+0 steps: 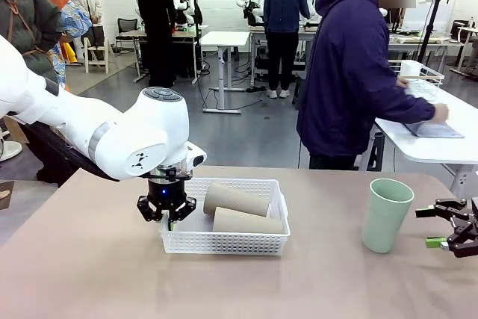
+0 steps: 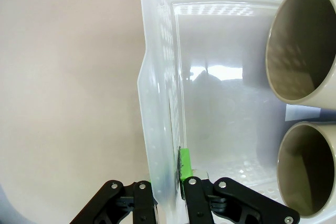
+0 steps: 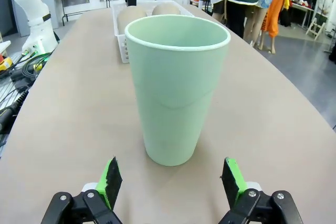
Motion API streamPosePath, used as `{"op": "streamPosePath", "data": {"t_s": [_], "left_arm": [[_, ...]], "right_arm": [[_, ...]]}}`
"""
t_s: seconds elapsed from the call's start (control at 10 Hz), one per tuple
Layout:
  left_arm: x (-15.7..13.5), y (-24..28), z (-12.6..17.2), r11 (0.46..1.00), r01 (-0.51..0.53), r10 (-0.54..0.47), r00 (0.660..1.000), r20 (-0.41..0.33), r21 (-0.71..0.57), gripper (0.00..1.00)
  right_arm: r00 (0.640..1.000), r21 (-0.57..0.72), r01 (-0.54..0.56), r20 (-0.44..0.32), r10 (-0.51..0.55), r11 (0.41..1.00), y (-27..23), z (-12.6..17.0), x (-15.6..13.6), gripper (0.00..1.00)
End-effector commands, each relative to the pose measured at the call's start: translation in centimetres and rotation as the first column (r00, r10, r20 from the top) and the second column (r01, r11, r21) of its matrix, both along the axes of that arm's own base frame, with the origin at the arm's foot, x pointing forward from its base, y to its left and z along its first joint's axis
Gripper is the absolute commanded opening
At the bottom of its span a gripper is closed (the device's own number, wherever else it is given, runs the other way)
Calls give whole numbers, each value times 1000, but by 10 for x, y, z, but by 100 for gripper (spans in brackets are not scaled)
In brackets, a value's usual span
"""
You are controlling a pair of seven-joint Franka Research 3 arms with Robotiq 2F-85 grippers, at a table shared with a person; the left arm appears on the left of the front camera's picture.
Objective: Clean and organize the cups into the basket.
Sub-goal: Pick up the Reusable plastic cup from the right side of the table and stack it inside the Organizing basket in the center of the table.
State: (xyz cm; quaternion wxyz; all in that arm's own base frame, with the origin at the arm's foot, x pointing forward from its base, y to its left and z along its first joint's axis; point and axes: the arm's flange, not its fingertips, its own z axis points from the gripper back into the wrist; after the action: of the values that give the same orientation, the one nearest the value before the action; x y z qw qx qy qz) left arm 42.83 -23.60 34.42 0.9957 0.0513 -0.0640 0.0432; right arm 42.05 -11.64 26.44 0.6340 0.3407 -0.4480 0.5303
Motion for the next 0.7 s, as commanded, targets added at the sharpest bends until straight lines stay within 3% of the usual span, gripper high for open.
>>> {"op": "streamPosePath", "data": {"t_s": [0.0, 0.6], "left_arm": [[-2, -1, -1, 1000, -4, 4, 1000, 9, 16, 0], [-2, -1, -1, 1000, -4, 4, 1000, 9, 16, 0]], "right_arm": [[1000, -7, -11, -6, 11, 1000, 0, -1, -4, 100], [999, 50, 9, -53, -7, 999, 34, -21, 22, 100]]}}
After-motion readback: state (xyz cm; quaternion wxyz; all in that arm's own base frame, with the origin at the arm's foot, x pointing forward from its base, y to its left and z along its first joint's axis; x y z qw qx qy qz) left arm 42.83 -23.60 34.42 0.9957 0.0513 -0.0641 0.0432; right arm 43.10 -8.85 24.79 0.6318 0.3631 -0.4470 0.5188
